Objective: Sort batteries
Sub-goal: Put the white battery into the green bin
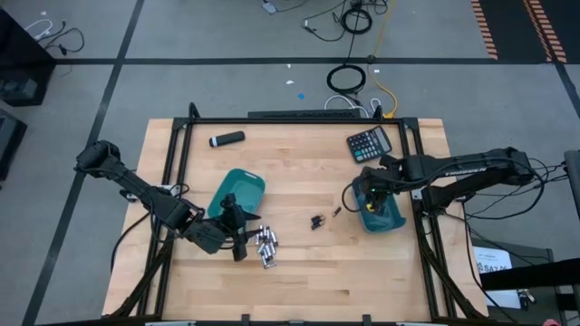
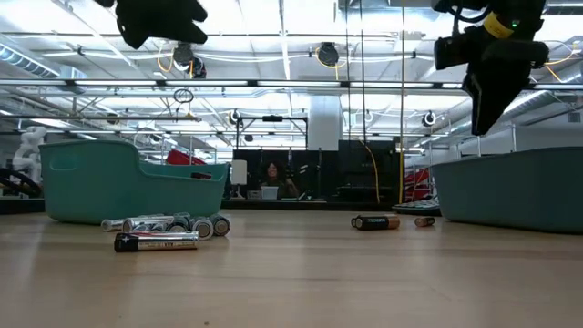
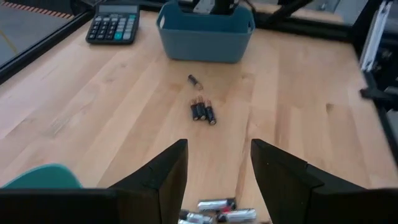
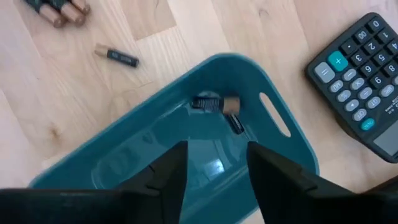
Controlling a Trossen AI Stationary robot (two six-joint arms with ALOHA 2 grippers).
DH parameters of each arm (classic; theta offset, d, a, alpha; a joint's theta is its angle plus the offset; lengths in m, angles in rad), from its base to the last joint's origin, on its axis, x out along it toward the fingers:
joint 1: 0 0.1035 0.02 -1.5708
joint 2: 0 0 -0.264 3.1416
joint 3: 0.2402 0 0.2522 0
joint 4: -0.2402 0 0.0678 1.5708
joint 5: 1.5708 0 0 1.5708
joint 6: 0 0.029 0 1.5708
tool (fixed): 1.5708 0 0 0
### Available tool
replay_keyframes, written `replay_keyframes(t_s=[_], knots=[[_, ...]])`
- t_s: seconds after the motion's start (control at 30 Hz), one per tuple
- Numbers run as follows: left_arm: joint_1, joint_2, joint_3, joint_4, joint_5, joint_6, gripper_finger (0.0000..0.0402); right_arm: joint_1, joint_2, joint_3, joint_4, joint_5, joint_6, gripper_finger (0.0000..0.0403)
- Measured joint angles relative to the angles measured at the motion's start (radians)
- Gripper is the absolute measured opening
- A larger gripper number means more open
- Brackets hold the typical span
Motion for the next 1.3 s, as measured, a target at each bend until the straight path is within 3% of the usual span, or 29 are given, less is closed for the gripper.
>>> replay_keyframes(t_s=[0.1,0.33,0.77,1.3], knots=[[0.000,0.000,0.000,0.028,0.000,-0.001,0.0187,0.025,0.000,0.000,0.043,0.014,0.037,0.0162],[0.000,0.000,0.000,0.027,0.000,-0.001,0.0187,0.105,0.000,0.053,0.057,0.156,0.077,0.0154],[0.001,0.000,0.000,0.210,-0.012,-0.003,0.0187,0.115,0.000,0.148,0.051,0.193,0.046,0.0151],[0.021,0.003,0.000,0.240,-0.045,-0.053,0.0187,0.115,0.001,0.148,0.063,0.242,-0.022,0.0151]])
